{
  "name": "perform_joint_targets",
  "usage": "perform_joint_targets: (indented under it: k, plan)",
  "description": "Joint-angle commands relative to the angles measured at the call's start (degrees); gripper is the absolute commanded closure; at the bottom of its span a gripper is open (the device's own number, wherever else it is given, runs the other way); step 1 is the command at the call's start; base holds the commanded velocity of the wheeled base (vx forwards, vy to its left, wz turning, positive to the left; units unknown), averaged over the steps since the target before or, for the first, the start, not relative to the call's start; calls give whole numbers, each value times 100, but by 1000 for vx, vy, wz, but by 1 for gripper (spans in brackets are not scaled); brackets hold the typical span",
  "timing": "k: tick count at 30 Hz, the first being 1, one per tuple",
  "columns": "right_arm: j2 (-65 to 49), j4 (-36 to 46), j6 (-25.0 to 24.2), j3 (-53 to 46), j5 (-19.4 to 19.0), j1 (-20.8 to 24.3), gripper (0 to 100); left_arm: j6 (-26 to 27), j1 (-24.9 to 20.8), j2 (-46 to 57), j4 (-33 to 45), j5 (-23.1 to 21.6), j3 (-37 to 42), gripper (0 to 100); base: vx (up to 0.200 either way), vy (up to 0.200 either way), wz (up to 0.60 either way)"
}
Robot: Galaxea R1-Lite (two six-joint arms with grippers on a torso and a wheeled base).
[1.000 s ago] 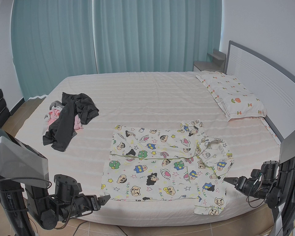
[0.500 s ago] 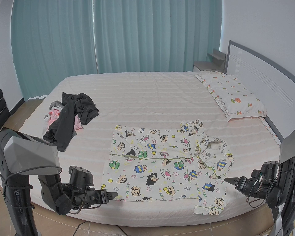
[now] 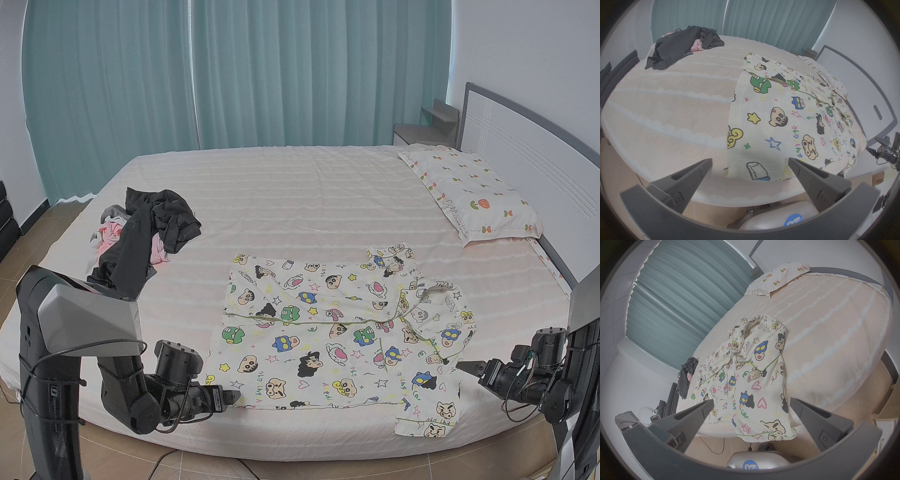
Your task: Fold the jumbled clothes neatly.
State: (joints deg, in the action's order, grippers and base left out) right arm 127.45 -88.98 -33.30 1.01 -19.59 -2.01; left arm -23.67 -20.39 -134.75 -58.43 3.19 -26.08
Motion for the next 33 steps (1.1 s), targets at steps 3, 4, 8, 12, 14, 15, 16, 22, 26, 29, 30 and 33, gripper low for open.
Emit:
perform_joint_targets:
  k: [3, 4, 8, 12, 14, 15, 16, 22, 26, 29, 30, 33]
  plan:
    - [8, -49, -1, -101, -1, -1, 0, 65, -114, -288, -2, 419, -266, 0, 0, 0, 0]
    - [8, -41, -1, -101, -1, -1, 0, 65, -131, -306, -2, 436, -302, 0, 0, 0, 0]
    - [8, -49, -1, -101, -1, -1, 0, 56, -149, -323, -2, 445, -354, 100, 0, 0, 0]
    - [25, -49, 8, -101, 8, -1, 0, 56, -158, -323, 7, 454, -354, 100, 0, 0, 0]
    - [25, -14, 8, -101, 8, -1, 0, 47, -158, -323, -2, 498, -346, 100, 0, 0, 0]
    - [25, -5, 17, -101, 17, 8, 0, 47, -167, -323, -2, 498, -346, 100, 0, 0, 0]
    - [34, -23, 43, -101, 17, 52, 0, 38, -167, -323, -2, 507, -328, 100, 0, 0, 0]
    - [289, -49, 175, -101, 148, 307, 0, 38, -167, -297, -28, 735, -214, 100, 0, 0, 0]
    - [755, -49, 667, -101, 298, 333, 0, 47, -158, -148, -37, 753, -99, 100, 0, 0, 0]
    - [1089, -85, 1116, -101, 649, 351, 0, 65, -158, -121, -46, 753, -20, 100, 0, 0, 0]
    - [1124, -85, 1221, -101, 755, 359, 0, 73, -158, -121, -55, 753, 6, 100, 0, 0, 0]
    - [1326, -58, 1713, -101, 1001, 509, 0, 82, -158, -86, -107, 753, 50, 100, 0, 0, 0]
